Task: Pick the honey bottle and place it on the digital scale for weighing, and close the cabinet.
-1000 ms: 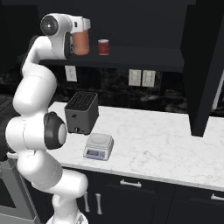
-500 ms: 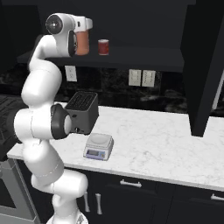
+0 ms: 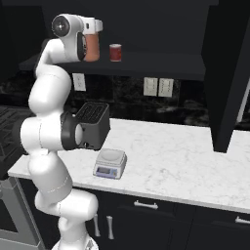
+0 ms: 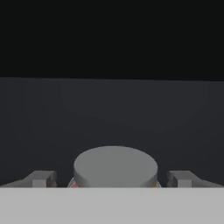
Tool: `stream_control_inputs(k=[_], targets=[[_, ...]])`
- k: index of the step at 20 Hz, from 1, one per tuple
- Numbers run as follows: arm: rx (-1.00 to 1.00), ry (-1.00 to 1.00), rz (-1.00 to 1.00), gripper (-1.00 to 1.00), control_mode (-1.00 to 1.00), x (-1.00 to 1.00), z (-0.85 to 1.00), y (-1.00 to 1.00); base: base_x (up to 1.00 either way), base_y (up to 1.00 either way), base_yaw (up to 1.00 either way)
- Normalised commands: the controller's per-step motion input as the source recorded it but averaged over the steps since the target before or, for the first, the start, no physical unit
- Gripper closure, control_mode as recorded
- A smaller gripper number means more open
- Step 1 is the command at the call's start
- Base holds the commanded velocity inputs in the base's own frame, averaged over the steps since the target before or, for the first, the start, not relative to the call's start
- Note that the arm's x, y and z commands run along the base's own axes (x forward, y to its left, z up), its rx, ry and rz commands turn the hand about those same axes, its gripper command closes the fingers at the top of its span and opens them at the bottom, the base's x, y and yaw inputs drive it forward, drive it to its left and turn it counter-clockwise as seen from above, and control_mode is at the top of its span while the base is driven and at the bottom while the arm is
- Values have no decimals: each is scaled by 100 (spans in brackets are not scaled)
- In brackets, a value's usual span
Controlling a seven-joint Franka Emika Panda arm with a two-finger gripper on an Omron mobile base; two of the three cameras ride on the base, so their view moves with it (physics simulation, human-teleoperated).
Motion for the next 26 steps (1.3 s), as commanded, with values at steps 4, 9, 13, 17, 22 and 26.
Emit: stream_control_inputs(k=[4,9,13,17,22,26], targets=[[0,8,0,-100,-100,24,-16,0,0,0,0],[0,8,0,-100,-100,34,-17,0,0,0,0],[-2,2,-2,100,-100,21,0,21,0,0,0],[-5,0,-5,100,-100,8,0,39,0,0,0],[0,0,-1,100,-100,-7,-1,3,0,0,0],[5,-15,0,100,-100,-24,-11,7,0,0,0]])
